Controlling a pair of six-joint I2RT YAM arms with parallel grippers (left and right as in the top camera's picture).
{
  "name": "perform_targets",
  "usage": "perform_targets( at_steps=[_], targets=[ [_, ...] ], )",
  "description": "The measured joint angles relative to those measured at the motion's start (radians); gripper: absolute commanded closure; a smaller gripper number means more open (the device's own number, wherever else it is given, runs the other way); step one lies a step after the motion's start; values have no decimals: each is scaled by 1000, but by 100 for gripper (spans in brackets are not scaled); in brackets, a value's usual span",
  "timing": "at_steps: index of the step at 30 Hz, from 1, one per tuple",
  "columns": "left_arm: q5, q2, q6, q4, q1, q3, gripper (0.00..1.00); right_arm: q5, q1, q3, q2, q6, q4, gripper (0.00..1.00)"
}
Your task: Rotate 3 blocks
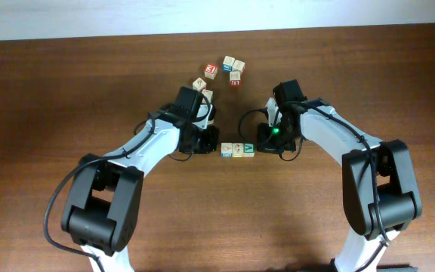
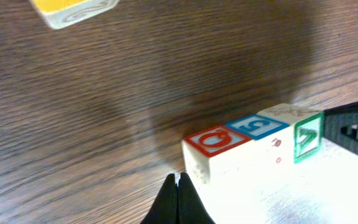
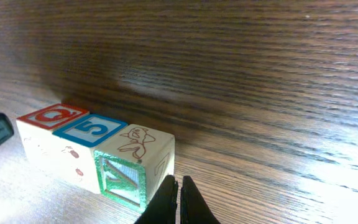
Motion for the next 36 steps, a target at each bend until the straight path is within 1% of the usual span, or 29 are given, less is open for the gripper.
perform_targets(
  at_steps=[9, 22, 30, 36],
  targets=[
    [25, 13, 39, -1, 3, 0, 100, -41, 0, 0, 0, -60, 0, 94],
    [66, 15, 87, 16, 3, 0, 100, -42, 0, 0, 0, -63, -4, 94],
    [68, 15, 85, 15, 3, 0, 100, -42, 0, 0, 0, -7, -19, 95],
    [51, 15, 24, -4, 3, 0, 100, -42, 0, 0, 6, 46, -12, 96]
  ],
)
